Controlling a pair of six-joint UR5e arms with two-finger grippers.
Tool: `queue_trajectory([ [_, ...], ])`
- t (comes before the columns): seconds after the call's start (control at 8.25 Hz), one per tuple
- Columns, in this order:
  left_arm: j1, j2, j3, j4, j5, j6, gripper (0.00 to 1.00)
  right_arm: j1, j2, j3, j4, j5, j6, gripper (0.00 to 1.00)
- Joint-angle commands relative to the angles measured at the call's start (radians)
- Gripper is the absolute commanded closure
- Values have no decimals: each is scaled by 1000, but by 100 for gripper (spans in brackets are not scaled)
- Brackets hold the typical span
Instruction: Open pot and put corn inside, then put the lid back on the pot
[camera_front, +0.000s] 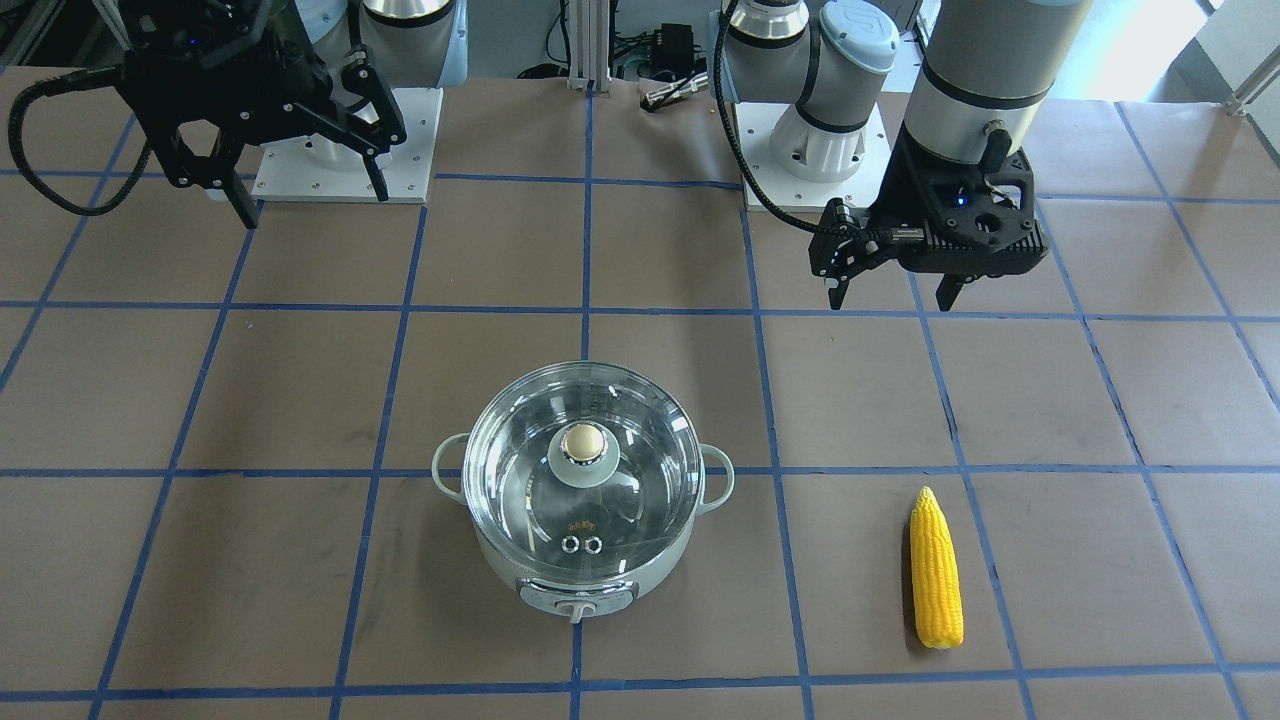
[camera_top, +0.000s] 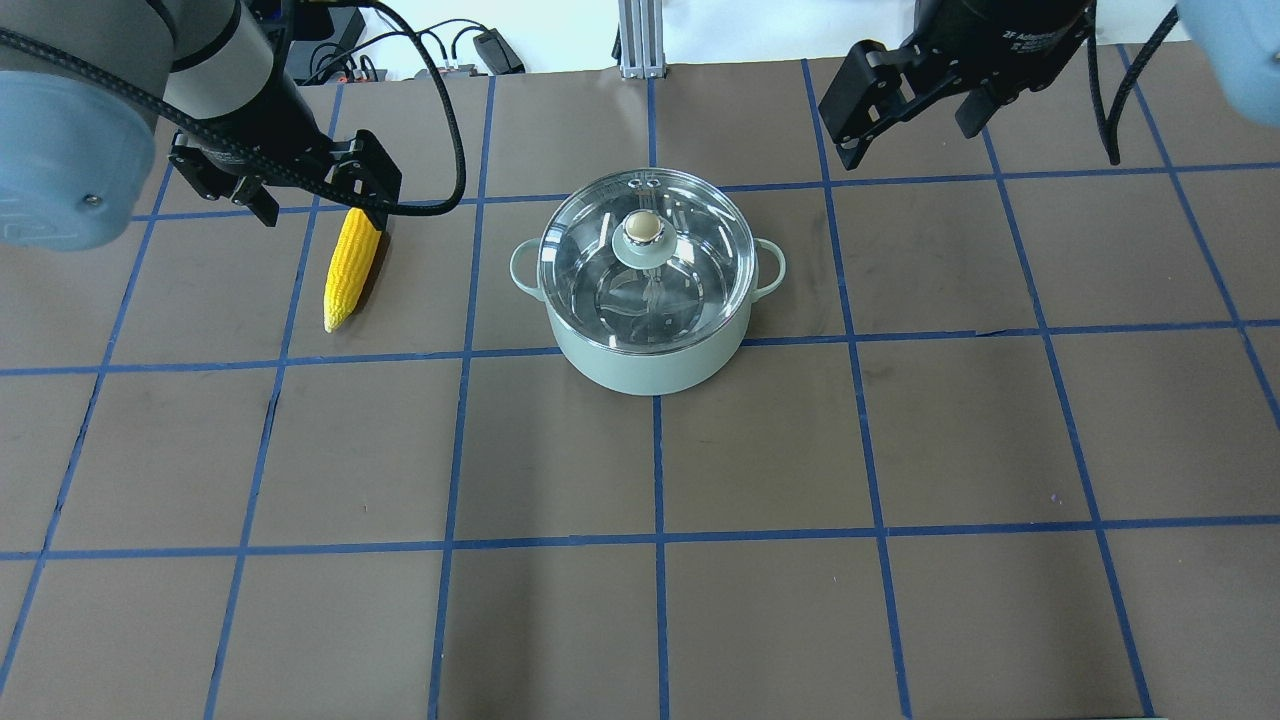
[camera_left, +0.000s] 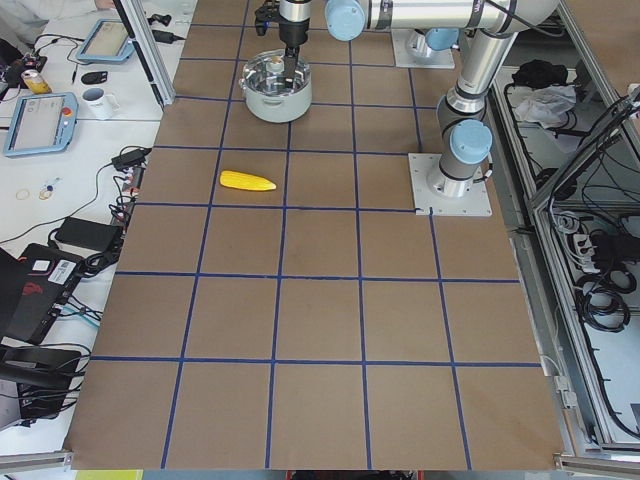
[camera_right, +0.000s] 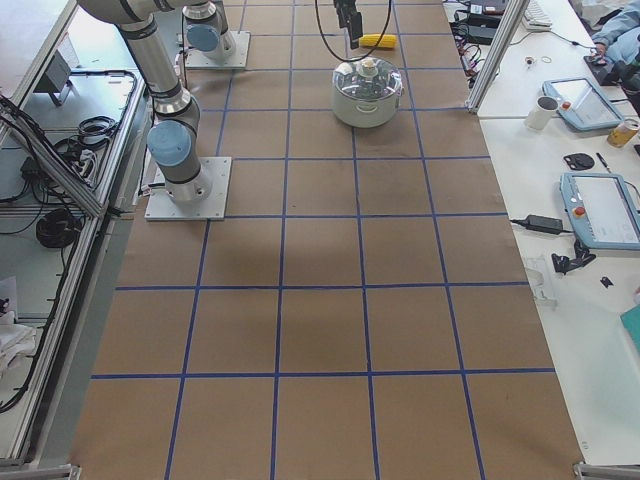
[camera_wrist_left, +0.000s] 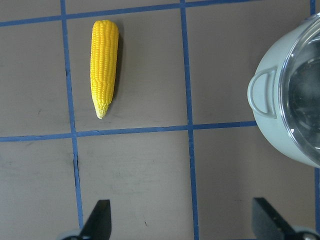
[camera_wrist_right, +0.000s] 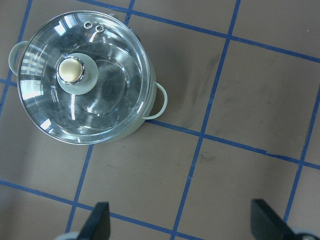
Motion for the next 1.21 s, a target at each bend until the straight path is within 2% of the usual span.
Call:
queue_trajectory([
  [0.0, 0, 0, -5, -1, -2, 0, 0, -7, -8, 2, 3, -5, -7, 0],
  [0.48, 56, -50, 6, 19, -2, 170, 0, -10, -7, 56, 3, -8, -11, 0],
  [0.73, 118, -125, -5, 134, -5, 236, 0, -1, -7, 55, -24, 9, 13, 0],
  [0.85, 152, -156, -5, 148, -8, 291, 0, 0, 28, 44, -93, -11, 94, 0],
  [0.97, 176, -192, -5, 177, -6, 310, 0, 25, 91, 7, -157, -5, 297, 0],
  [1.09, 196, -247, -2, 206, -6, 330, 0, 92, 186, -57, -181, -20, 371, 0],
])
